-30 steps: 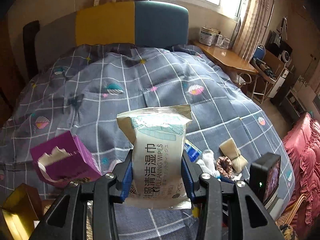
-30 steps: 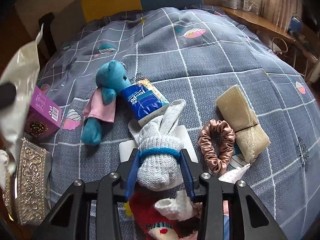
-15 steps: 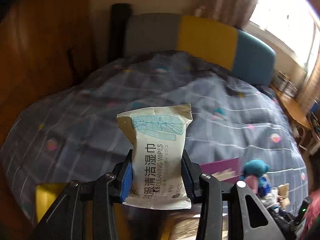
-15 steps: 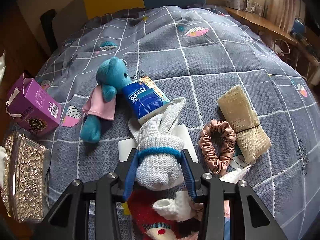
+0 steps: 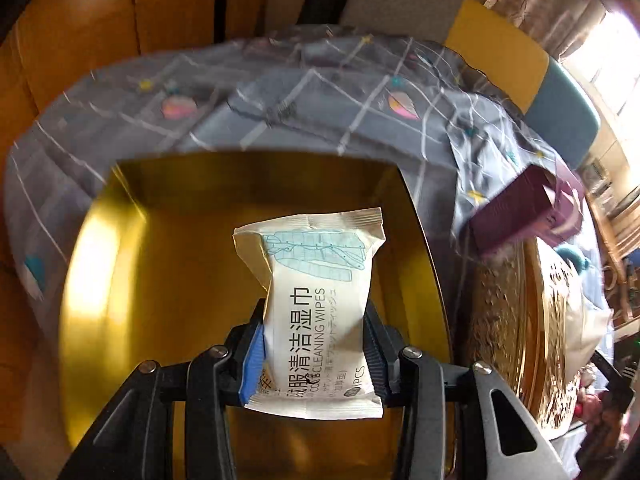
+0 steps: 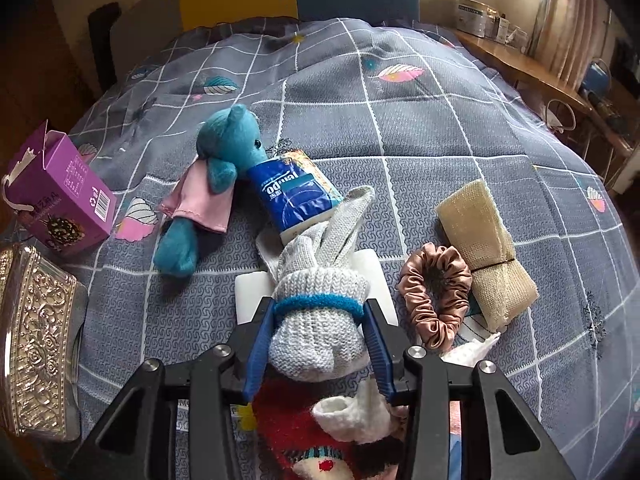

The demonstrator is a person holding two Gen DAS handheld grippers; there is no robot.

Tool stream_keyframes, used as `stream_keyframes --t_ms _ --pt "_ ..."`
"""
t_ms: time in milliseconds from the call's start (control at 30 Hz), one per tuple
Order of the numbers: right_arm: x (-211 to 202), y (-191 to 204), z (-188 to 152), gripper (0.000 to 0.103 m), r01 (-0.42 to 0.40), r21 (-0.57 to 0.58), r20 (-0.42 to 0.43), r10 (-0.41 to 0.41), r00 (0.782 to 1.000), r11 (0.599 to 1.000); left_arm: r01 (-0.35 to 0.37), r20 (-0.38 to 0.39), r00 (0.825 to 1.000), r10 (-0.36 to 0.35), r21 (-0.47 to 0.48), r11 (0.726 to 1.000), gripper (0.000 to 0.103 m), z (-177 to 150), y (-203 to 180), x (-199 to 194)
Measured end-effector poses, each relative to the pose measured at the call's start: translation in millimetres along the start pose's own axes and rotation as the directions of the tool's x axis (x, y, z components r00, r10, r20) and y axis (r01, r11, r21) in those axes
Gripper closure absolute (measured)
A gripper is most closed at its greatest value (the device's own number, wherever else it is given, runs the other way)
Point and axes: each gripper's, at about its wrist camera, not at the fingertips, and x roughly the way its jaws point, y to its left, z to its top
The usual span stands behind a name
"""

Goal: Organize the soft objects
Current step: 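Carry the wet-wipes pack to the gold tray and open the left gripper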

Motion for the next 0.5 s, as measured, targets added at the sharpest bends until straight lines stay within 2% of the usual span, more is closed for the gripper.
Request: stream_keyframes --t_ms 133,200,267,300,400,500 --pt "-0.7 3.0 -1.7 0.059 0.017 -0.022 0.008 -0.016 1.0 1.0 0.034 0.019 0.999 -0.034 0.002 0.999 0.06 4.0 -10.9 3.6" --pt "-0.8 4.5 -1.8 0.059 0.023 -0.032 0.011 -0.023 1.0 0.999 0.022 0.036 0.999 -0.023 0.018 1.0 0.059 14.4 -17.9 8.3" --pt "-0.7 4.8 -1.7 0.059 0.025 -0.035 0.01 -0.024 1.0 0.999 0.013 0.018 1.0 -0.013 0.011 1.0 0.059 24.2 -24.6 17.7" --pt "-0.8 4.4 -1.6 0.059 0.023 -0.033 0.008 -0.023 1.0 0.999 0.007 0.011 1.0 -0.007 0.001 1.0 0.056 24.6 -25.1 20.9" --pt "-0.8 4.4 -1.4 0.059 0.02 -0.031 0.002 -0.02 1.0 0.999 -0.03 0.029 0.999 0.031 -0.012 0.999 0.037 32.3 -26.2 23.7" --pt "0.0 4.9 -1.1 0.059 0.02 -0.033 -0.003 -0.02 1.0 0.999 -0.033 0.022 0.999 0.034 -0.017 0.999 0.036 26.4 -23.9 24.4"
